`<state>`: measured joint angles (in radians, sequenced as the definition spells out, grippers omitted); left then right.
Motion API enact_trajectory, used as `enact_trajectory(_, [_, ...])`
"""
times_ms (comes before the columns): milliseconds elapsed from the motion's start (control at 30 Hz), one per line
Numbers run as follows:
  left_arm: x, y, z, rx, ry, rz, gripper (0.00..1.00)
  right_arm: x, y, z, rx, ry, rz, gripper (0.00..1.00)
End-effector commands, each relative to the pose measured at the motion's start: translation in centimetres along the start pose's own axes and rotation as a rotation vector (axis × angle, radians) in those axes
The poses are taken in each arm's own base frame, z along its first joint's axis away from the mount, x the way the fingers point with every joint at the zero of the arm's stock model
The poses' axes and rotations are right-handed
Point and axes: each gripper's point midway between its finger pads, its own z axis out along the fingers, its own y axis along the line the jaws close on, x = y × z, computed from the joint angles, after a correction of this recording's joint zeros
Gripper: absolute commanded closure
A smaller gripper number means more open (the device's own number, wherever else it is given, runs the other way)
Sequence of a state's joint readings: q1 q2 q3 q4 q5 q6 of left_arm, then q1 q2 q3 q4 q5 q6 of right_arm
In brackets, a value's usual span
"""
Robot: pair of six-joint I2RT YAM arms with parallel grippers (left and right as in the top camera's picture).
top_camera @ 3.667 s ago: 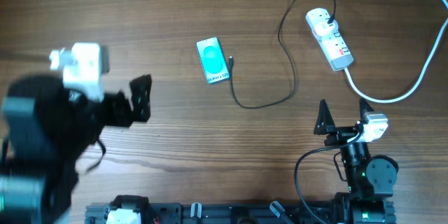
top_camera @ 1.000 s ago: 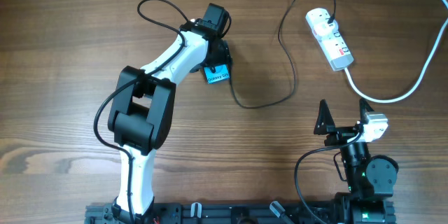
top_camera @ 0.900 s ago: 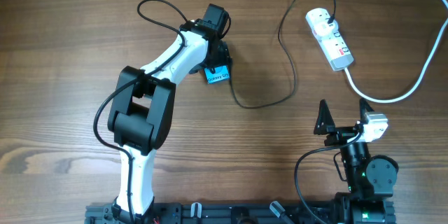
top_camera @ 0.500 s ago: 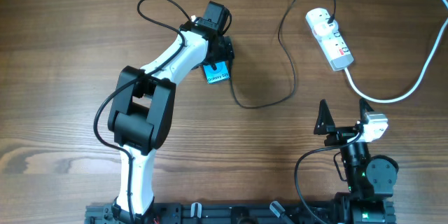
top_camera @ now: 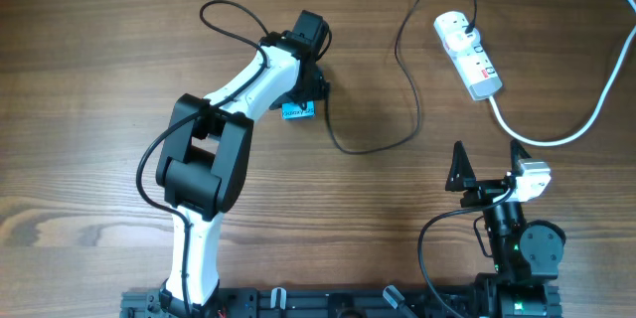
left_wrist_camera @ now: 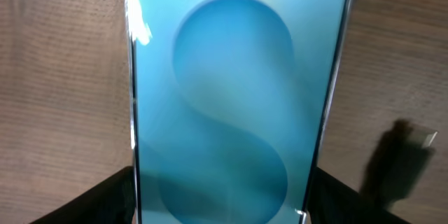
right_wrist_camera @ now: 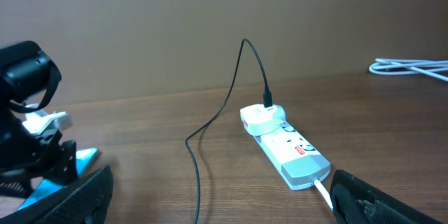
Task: Plug charger to phone and switch on socket
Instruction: 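Close the left gripper on the phone's top edge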
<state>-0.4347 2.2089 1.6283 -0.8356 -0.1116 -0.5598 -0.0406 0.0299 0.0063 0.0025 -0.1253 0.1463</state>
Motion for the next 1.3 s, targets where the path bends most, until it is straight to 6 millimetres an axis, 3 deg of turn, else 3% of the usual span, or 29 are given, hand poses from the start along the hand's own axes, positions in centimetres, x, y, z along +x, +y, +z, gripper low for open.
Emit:
enact_trajectory(0, [1.2,2.1,1.2,-0.106,0.038,0.018,0.23,-0.1,-0.2,0.0,0.015,-0.004,0.013,0.00])
enact_trajectory(200, [-0.1,2.9,1.2,-0.156,-0.032,0.022,0.08,-0.1,-0.2,0.0,0.015,-0.004,0.013,0.00])
enact_trajectory(300, [-1.6,2.0,1.2,-0.127,-0.090,0.058,0.08,-0.1,-0.2,0.0,0.015,-0.005,0.013,0.00])
enact_trajectory(433, [-2.4,1.4,1.2,-0.103,-0.125,0.057,0.16,-0.1,-0.2,0.0,0.015,-0.004,0.013,0.00])
enact_trajectory(567, [-1.7,1.2,1.3,-0.085,-0.092,0.061,0.18,-0.1,-0.2,0.0,0.015,-0.004,0.013,0.00])
enact_trajectory(867, [2.0,1.1,1.3,-0.041,0.082,0.096,0.22,-0.1,-0.2,0.0,0.015,-0.004,0.013,0.00])
enact_trajectory(1000, [3.5,0.9,1.1,-0.006,0.159,0.137,0.17,-0.1,-0.2,0.0,0.015,-0.004,0.013,0.00])
enact_trajectory(1100, [3.3,0.9,1.1,0.006,0.164,0.126,0.06,-0.1,-0.2,0.0,0.015,-0.004,0.013,0.00])
enact_trajectory(1267, [1.1,1.3,0.4,0.026,0.124,0.087,0.00,-0.1,-0.2,0.0,0.015,-0.004,0.013,0.00])
